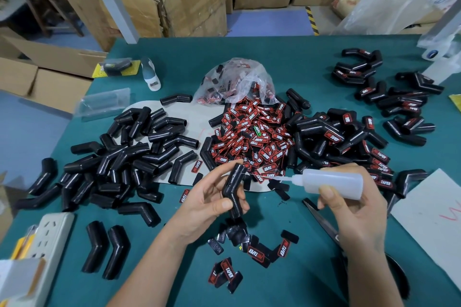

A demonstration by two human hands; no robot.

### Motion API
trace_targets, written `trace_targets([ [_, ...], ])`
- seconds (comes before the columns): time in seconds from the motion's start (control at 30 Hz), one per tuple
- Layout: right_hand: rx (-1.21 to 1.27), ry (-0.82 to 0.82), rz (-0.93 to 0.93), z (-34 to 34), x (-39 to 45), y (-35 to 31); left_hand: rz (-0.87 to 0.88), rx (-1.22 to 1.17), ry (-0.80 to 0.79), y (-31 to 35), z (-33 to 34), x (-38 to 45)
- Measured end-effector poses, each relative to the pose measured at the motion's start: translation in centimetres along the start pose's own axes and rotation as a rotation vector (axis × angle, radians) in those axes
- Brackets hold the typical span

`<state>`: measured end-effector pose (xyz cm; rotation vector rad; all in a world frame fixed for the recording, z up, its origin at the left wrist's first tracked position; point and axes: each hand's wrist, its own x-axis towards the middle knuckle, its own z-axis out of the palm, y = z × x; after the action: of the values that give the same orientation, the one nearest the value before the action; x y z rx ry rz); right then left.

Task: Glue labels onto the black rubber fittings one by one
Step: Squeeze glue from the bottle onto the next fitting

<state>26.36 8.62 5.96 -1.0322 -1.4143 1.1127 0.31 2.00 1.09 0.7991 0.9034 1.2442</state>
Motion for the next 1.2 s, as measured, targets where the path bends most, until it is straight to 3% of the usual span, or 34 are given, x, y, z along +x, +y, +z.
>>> trace_targets([
  [1.2, 0.016, -0.001, 0.025, 0.21, -0.27, -0.53, 0.008, 0.05, -0.011, -0.11, -0.07, 0.12],
])
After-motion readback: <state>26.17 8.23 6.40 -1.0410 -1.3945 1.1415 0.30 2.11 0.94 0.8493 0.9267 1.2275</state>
